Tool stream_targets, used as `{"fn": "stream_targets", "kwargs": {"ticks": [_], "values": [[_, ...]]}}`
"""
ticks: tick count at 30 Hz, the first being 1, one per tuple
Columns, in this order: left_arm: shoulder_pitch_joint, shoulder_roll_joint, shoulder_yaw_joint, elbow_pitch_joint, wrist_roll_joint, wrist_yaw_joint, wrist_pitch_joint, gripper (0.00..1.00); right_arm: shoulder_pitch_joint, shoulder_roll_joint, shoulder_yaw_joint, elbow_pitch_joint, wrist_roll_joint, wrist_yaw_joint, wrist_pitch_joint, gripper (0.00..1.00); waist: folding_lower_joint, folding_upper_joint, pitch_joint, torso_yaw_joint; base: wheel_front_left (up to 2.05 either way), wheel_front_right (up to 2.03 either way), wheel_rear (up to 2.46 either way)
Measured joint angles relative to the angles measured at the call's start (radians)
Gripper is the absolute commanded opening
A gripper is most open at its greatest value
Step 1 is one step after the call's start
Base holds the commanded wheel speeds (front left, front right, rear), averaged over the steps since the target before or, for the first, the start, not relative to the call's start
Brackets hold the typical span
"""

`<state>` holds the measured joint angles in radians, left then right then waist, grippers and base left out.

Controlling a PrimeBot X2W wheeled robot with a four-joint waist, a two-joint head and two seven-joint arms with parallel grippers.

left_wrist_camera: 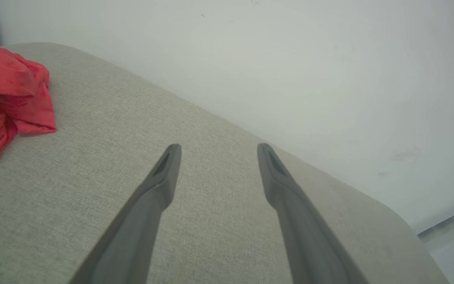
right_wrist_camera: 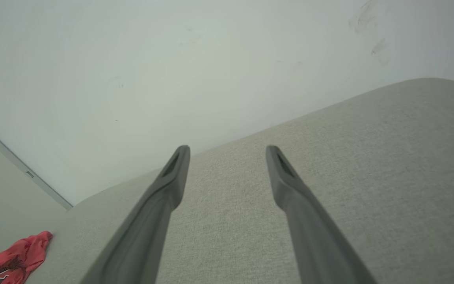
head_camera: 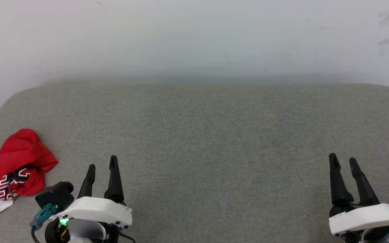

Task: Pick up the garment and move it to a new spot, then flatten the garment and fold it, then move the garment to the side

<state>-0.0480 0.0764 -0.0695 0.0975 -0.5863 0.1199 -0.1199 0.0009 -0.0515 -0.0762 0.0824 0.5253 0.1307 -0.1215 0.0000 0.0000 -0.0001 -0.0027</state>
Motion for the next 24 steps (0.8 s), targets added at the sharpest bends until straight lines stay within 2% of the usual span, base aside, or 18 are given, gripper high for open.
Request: {"fn": "stream_targets", "kwargs": {"ticks": [24], "values": [[0.009,0.016,-0.069,-0.024,0.228,0.031,-0.061,1.0,0.019,0.0,0.003,-0.038,-0.257,0.0,-0.059,1.0,0.0,0.0,-0.004,0.001,0.0,0.0,0.0]]}}
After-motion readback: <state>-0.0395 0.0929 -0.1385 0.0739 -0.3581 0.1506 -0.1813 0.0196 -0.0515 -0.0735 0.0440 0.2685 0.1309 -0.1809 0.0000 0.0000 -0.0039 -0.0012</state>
